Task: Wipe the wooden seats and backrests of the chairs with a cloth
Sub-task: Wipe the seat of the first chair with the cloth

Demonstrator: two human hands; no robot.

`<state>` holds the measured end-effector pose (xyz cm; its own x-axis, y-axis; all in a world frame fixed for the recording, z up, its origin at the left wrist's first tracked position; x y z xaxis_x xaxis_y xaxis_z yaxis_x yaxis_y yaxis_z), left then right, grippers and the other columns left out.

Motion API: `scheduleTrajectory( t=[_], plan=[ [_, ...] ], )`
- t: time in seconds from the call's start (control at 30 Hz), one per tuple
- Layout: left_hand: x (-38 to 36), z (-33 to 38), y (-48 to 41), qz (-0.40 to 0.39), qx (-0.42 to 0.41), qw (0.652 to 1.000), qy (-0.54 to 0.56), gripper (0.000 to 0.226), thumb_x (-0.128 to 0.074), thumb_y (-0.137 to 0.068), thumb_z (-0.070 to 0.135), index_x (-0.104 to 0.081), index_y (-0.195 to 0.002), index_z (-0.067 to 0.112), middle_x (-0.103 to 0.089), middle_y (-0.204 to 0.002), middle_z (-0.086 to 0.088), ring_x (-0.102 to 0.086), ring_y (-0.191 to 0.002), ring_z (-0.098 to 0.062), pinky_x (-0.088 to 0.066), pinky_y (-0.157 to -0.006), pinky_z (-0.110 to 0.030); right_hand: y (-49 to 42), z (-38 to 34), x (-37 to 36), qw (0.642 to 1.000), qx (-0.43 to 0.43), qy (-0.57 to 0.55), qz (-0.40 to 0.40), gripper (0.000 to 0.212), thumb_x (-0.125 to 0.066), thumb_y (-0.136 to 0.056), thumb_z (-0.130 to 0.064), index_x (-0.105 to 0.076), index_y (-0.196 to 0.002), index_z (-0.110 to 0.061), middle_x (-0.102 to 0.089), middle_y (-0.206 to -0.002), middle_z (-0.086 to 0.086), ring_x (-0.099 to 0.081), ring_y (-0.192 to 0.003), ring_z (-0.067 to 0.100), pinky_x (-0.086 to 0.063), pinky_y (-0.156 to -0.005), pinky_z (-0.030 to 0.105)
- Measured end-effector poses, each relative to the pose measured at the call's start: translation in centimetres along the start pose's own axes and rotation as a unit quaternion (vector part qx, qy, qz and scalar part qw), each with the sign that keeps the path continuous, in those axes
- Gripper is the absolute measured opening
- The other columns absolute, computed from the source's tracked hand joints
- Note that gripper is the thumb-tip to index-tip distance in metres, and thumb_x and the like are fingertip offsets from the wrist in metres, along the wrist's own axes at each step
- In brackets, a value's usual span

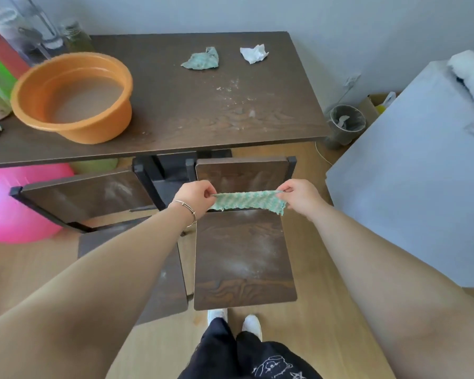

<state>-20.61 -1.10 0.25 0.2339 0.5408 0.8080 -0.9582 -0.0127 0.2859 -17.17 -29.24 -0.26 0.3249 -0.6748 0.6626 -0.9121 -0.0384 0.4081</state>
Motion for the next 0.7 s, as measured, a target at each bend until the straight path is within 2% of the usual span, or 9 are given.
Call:
scheduleTrajectory(
  t=[0.17,0.27,0.5,0.7],
  plan=[
    [-5.3,-2.1,5.2,-0.038,0.055,0.998,-0.002,0.007,-0.058,-0.088,0.026,-0.065,-0.088,0.026,-0.061,-0.079,0.01,-0.06,-0.08,-0.017,-0.048,-0.067,-0.027,3.0,4.9,-4.1,0.998,-0.017,-0.012,-0.064,0.011,-0.066,-0.091,-0.021,-0.069,-0.101,-0.02,-0.065,-0.097,-0.002,-0.065,-0.086,0.019,-0.059,-0.079,0.04],
    [-8.4,-3.1,7.6,-0.057,0.078,0.995,-0.01,0.006,-0.059,-0.088,0.027,-0.064,-0.089,0.026,-0.061,-0.08,0.009,-0.06,-0.083,-0.018,-0.05,-0.072,-0.029,4.5,7.9,-6.0,0.996,-0.027,-0.009,-0.087,0.009,-0.067,-0.09,-0.021,-0.069,-0.099,-0.021,-0.064,-0.091,-0.005,-0.066,-0.084,0.02,-0.059,-0.079,0.041],
    [-14.6,-5.0,10.7,-0.09,0.097,0.991,-0.017,0.008,-0.059,-0.087,0.027,-0.065,-0.092,0.026,-0.061,-0.083,0.01,-0.059,-0.086,-0.017,-0.051,-0.08,-0.031,6.4,14.4,-10.5,0.99,-0.062,-0.007,-0.126,0.005,-0.068,-0.089,-0.02,-0.069,-0.094,-0.021,-0.065,-0.087,-0.003,-0.067,-0.083,0.023,-0.059,-0.078,0.044],
    [-19.5,-7.5,11.2,-0.127,0.118,0.985,-0.004,0.006,-0.06,-0.085,0.026,-0.065,-0.088,0.028,-0.063,-0.082,0.01,-0.06,-0.086,-0.016,-0.051,-0.079,-0.03,6.6,18.5,-14.0,0.987,-0.091,-0.007,-0.136,0.006,-0.07,-0.086,-0.018,-0.071,-0.092,-0.018,-0.067,-0.083,0.0,-0.068,-0.083,0.028,-0.058,-0.078,0.046]
  ],
)
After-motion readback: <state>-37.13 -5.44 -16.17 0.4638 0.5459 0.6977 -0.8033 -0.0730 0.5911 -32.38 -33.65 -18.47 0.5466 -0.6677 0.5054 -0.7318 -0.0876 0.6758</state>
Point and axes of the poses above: each hand's wrist, its own y-axis away from the middle knuckle, its own x-axis out of the back of the hand, z = x × y, the point moved 4 cm from there along -y, towards the middle knuckle
